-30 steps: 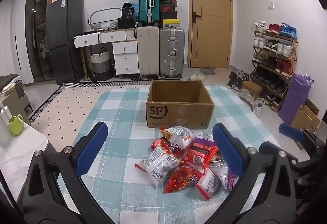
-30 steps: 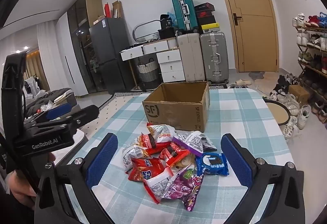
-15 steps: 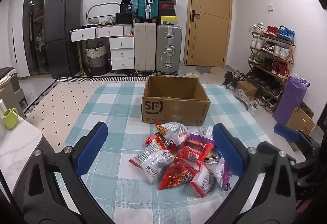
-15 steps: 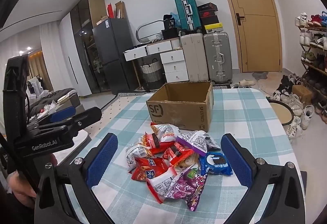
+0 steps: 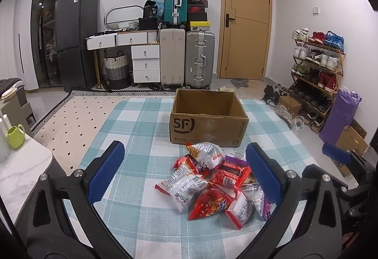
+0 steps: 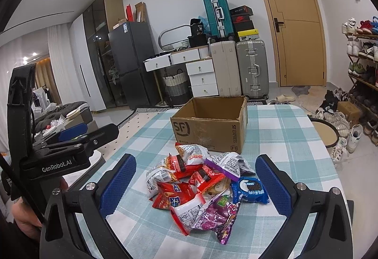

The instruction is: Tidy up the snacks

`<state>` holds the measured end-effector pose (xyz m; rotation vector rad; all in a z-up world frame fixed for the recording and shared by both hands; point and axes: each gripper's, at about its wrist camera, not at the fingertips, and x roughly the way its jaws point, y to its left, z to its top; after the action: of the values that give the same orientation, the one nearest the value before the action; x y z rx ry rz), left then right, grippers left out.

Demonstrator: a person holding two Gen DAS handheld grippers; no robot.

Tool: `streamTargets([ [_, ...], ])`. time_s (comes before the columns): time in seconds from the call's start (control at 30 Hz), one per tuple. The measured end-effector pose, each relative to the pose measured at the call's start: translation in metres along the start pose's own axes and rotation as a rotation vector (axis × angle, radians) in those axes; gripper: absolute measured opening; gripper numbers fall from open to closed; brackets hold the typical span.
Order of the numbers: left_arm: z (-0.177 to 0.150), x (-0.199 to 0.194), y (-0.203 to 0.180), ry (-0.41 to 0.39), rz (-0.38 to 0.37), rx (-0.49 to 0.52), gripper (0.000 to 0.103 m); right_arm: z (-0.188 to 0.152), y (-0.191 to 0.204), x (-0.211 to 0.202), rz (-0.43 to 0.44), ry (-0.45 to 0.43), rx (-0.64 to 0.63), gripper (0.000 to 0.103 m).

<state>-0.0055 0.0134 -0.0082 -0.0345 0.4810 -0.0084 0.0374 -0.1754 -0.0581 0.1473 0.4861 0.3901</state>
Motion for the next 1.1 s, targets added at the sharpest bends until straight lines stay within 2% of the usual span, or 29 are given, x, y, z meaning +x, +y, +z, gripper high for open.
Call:
streamTargets([
  [1.1, -0.013, 0.01, 0.0, 0.032, -0.02, -0.004, 0.102, -0.005, -0.003, -0.001, -0.019, 0.002, 0.009, 0.103],
])
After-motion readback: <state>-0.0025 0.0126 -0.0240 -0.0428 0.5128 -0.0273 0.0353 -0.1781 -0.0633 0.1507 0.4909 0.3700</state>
